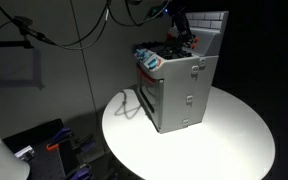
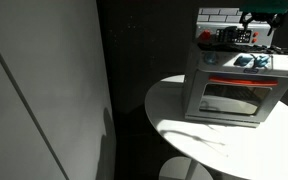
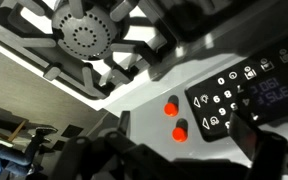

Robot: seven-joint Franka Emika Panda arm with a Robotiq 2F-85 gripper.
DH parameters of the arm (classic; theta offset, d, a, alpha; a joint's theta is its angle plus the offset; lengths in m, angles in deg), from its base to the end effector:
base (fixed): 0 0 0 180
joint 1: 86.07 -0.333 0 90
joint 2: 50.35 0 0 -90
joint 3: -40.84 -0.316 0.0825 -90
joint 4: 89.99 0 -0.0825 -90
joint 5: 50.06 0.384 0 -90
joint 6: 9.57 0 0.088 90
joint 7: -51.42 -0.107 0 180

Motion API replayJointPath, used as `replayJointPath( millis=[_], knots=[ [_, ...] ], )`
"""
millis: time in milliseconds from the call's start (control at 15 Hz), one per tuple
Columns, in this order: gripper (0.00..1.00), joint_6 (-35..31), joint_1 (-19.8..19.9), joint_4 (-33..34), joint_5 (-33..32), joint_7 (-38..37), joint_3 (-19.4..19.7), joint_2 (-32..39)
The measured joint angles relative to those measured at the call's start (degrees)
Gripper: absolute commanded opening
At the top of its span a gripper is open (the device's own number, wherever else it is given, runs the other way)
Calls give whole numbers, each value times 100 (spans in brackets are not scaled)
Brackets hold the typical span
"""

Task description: Press the orange button on the stove

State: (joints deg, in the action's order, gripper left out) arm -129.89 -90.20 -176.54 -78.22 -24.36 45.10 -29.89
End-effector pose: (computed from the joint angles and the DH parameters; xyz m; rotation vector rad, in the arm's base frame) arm 0.6909 -0.0169 0.4895 2.3985 -1.4950 0.6813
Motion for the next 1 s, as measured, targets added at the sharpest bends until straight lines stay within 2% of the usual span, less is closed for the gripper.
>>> replayJointPath(
  millis=[1000],
  knots=[
    [100, 634, 1, 101, 0, 97, 170, -146]
  ],
)
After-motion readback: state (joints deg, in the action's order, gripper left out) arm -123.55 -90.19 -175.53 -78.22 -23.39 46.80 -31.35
